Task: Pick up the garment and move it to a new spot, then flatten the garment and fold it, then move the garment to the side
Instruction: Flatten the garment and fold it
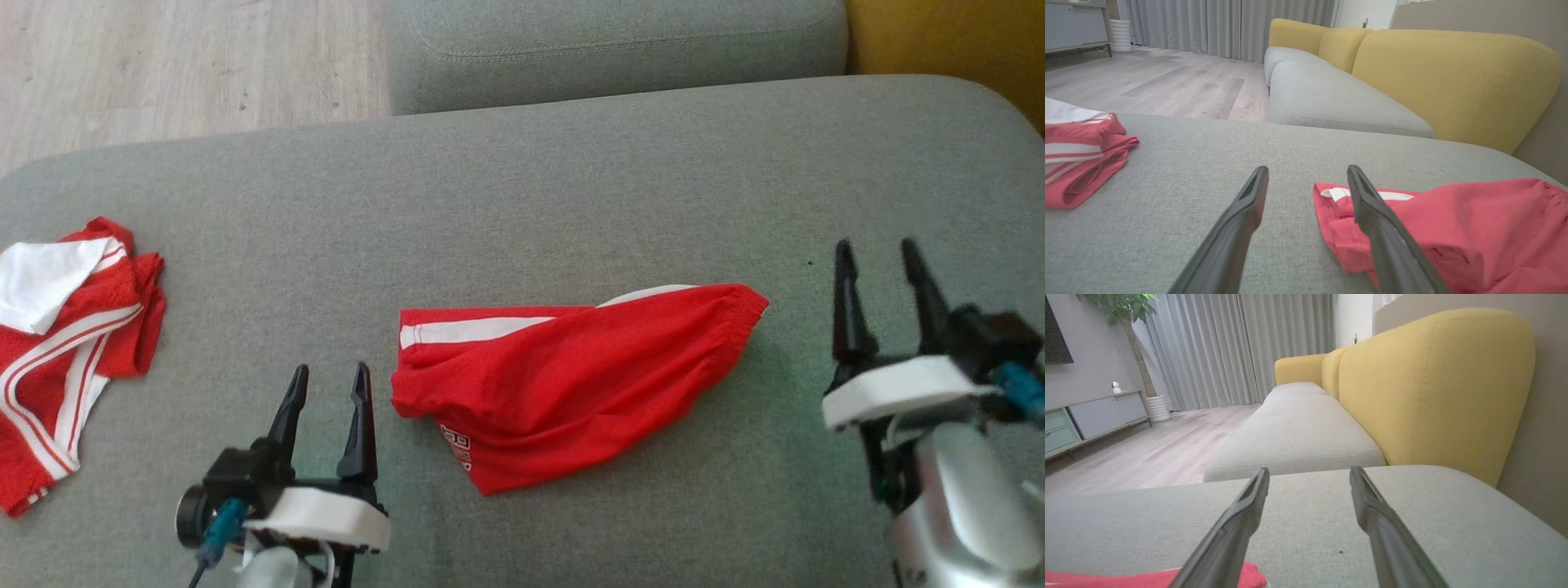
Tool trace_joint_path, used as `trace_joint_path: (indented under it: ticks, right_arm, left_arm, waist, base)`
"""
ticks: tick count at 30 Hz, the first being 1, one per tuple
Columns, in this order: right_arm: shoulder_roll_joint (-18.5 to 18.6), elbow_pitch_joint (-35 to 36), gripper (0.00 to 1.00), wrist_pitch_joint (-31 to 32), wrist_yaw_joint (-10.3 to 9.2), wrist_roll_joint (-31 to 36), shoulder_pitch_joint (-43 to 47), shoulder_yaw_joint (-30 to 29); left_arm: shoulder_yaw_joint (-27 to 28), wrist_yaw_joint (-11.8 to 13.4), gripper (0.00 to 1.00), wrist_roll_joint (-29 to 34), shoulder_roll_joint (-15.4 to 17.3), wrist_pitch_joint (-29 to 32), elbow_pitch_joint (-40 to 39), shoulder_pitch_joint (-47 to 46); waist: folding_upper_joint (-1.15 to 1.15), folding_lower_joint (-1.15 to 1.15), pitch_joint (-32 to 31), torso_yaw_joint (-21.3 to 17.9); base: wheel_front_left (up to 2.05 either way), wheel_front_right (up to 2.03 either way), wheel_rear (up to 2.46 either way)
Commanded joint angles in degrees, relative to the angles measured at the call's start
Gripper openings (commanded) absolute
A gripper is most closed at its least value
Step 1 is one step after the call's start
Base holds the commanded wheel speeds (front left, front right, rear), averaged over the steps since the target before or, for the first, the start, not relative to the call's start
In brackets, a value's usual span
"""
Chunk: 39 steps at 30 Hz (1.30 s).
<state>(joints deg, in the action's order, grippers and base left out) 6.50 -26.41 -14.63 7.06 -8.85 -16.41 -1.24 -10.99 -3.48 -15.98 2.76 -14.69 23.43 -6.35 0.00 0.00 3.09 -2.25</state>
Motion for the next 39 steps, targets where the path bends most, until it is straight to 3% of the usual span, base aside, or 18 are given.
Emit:
trace_joint_path:
  ticks: [1,15,22,28,37,39]
  right_arm:
    - [-0.6,1.0,1.00,-0.4,0.43,-0.3,0.6,0.9]
    - [-2.6,-6.1,1.00,-0.4,0.43,-14.6,-1.4,12.3]
    - [-0.1,-5.0,1.00,-0.4,0.43,-7.5,-4.7,16.4]
    - [0.5,-14.7,1.00,1.6,0.43,0.1,-8.6,20.7]
    - [-1.1,-26.4,1.00,5.7,0.43,1.7,-9.3,21.2]
    - [-1.4,-28.2,0.81,5.9,0.43,1.6,-9.6,21.0]
  left_arm:
    - [1.5,0.4,1.00,0.0,0.1,-0.3,-1.5,-3.2]
    - [-0.6,0.6,1.00,-0.5,0.1,-0.3,-1.5,-3.3]
    - [-0.5,0.5,1.00,-0.4,0.1,-0.3,-1.4,-2.9]
    - [-1.3,0.6,1.00,-1.1,0.1,-0.3,-1.1,-2.5]
    - [-2.2,0.8,1.00,-2.2,0.1,-0.3,-1.1,-2.3]
    - [-2.3,0.9,1.00,-2.3,0.1,-0.3,-1.2,-2.4]
  waist:
    - [0.00,0.00,0.0,0.0]
    - [0.00,0.00,2.0,1.6]
    - [0.00,0.00,2.1,2.8]
    - [0.00,0.00,2.1,3.8]
    - [0.00,0.00,2.8,5.2]
    - [0.00,0.00,3.0,5.4]
  base:
    - [0.00,0.00,0.00]
    - [0.00,0.00,0.00]
    - [0.00,0.00,0.00]
    - [0.00,0.00,0.00]
    - [0.00,0.00,0.00]
    - [0.00,0.00,0.00]
